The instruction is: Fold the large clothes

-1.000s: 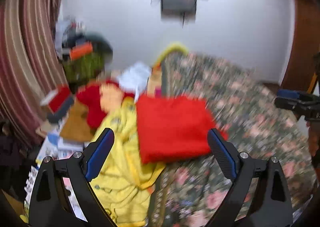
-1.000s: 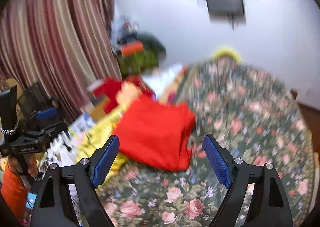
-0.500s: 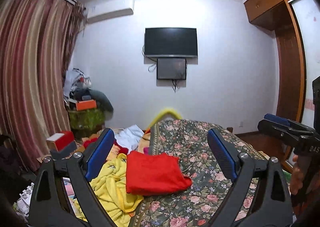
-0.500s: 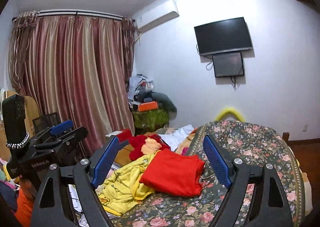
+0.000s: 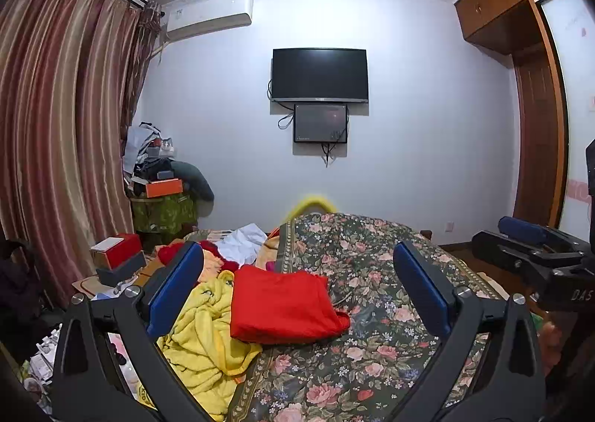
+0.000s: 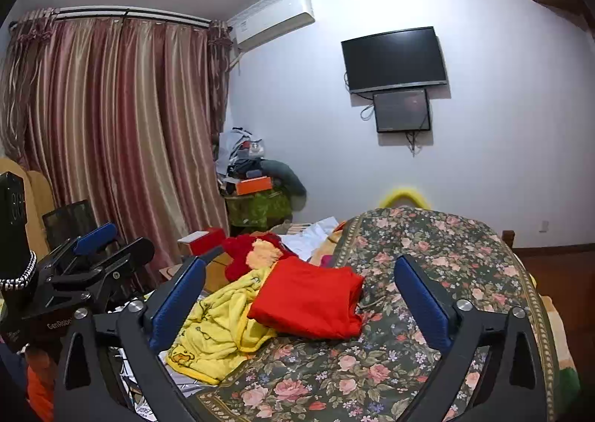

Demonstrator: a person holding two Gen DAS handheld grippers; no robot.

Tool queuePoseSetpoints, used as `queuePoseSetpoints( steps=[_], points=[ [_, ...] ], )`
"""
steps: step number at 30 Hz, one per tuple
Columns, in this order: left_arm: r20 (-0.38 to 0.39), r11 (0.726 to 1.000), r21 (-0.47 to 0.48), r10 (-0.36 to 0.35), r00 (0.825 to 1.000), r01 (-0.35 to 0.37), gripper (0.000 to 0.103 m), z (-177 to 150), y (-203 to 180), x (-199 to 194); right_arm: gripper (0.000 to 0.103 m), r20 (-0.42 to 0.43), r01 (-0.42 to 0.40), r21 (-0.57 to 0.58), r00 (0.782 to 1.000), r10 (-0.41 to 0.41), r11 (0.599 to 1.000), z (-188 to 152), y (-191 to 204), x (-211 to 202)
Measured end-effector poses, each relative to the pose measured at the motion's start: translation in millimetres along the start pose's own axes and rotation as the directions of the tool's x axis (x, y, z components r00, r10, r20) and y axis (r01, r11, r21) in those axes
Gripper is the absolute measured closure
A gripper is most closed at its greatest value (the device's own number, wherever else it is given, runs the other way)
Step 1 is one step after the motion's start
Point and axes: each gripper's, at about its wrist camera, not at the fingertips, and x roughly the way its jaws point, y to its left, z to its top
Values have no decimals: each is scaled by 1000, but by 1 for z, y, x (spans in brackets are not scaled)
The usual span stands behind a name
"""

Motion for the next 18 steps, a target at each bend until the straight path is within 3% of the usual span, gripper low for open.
queuePoseSetpoints(
  steps=[5,18],
  points=[
    [-5,1000,-4,0,1000,0,0,-3,-2,-1,0,-11,48,-13,999,-48,999,2,-2,3],
    [-24,1000,-11,1,1000,-1,0,-4,1,4,0,-14,63,-37,998,-63,997,1,3,3]
  ],
)
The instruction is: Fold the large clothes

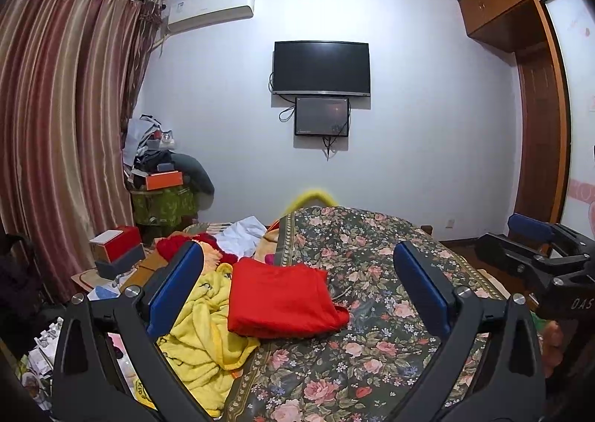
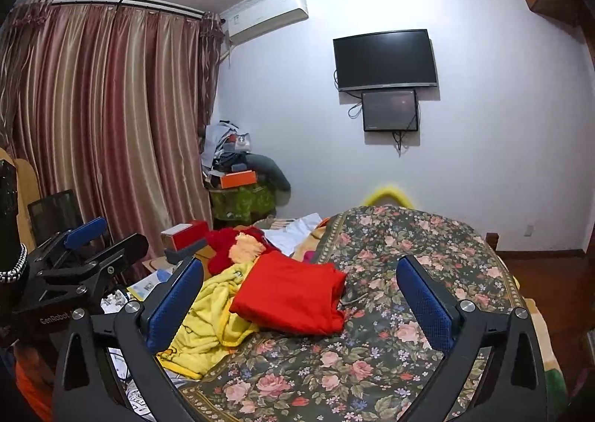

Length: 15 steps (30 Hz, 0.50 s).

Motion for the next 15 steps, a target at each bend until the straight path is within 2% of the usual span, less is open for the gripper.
queuePoseSetpoints(
  steps=[15],
  points=[
    [-8,1000,-4,-7,1000,7,0,-4,0,4,0,-2,9,0,1000,-9,1000,-1,-4,0]
  ],
)
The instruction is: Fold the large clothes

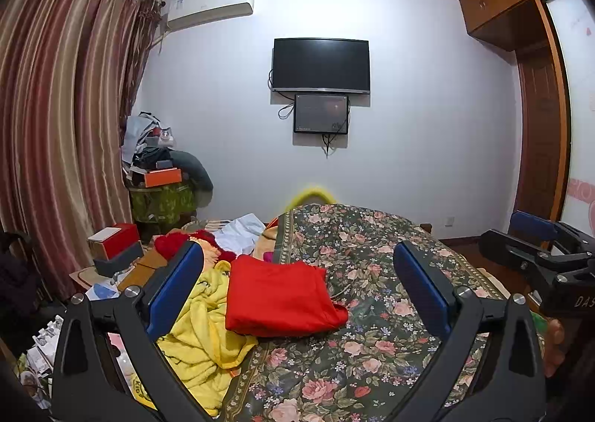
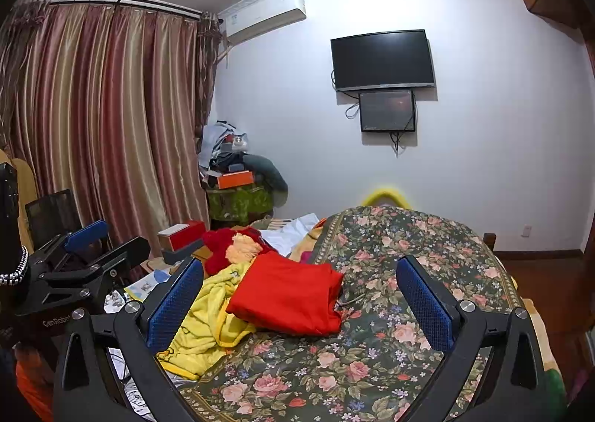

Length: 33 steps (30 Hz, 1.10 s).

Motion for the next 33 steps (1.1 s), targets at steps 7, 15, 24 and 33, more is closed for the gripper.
queuePoseSetpoints(
  steps=[7,15,24,33],
  points=[
    [-14,1000,-10,-19,1000,19,0,-2,0,5,0,0,0,-1,1000,0,1000,0,-1,-1],
    [-40,998,-20,-55,998,54,0,-2,4,10,0,5,9,3,1000,-9,1000,-2,-5,1],
    [-40,997,-20,-73,997,72,0,-3,2,9,0,10,15,7,1000,-15,1000,-1,-5,2],
    [-29,997,-16,-72,997,71,0,-3,0,7,0,12,15,11,1000,-16,1000,-1,-6,1]
  ],
)
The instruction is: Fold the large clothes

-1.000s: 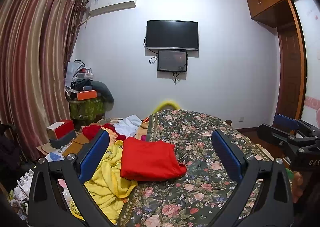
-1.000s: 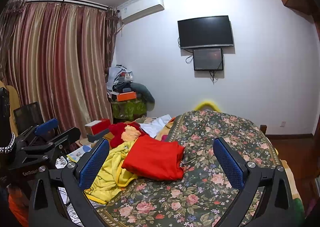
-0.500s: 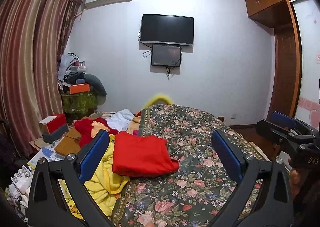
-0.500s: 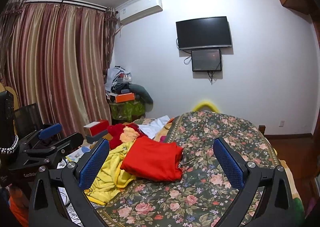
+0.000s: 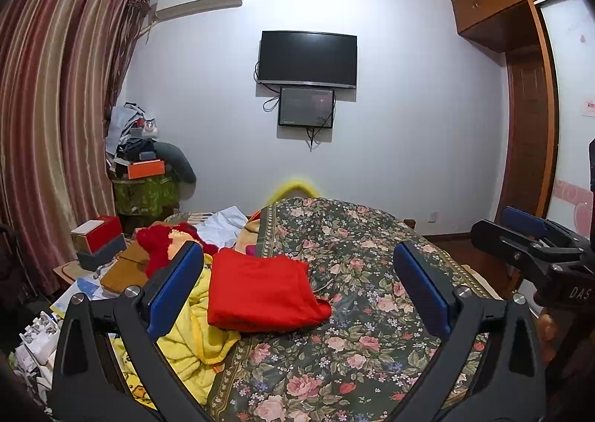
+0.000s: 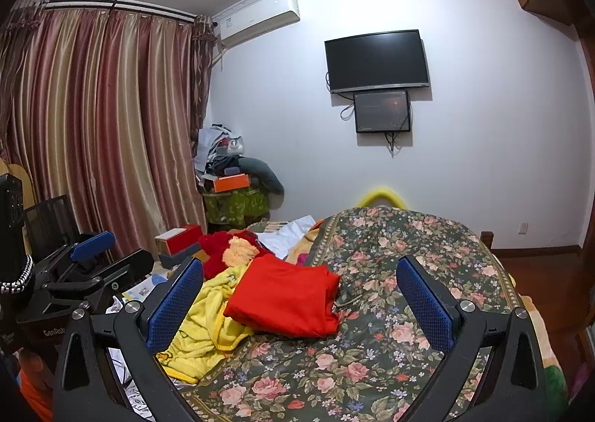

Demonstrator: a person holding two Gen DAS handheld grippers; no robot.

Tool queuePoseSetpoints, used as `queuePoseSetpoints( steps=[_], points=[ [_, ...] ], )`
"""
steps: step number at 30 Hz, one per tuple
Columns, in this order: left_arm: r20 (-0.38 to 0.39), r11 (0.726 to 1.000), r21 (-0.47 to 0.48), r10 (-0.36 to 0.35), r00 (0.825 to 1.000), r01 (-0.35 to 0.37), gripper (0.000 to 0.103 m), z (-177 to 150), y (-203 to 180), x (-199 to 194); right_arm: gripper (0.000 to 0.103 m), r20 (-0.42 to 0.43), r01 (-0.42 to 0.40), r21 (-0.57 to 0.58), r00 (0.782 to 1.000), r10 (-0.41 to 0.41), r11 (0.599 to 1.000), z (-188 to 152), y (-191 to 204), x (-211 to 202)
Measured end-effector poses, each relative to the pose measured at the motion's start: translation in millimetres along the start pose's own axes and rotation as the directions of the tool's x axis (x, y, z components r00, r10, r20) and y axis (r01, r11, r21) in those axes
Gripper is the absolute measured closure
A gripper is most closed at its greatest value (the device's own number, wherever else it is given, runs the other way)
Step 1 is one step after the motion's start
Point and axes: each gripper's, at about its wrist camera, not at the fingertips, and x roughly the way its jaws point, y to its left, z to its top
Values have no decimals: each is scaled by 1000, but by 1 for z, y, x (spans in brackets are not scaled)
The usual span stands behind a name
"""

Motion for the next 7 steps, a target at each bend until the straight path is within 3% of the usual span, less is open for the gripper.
queuePoseSetpoints(
  steps=[7],
  points=[
    [-10,1000,-11,-6,1000,5,0,-1,2,2,0,-2,4,-1,1000,-4,1000,-2,2,0]
  ],
)
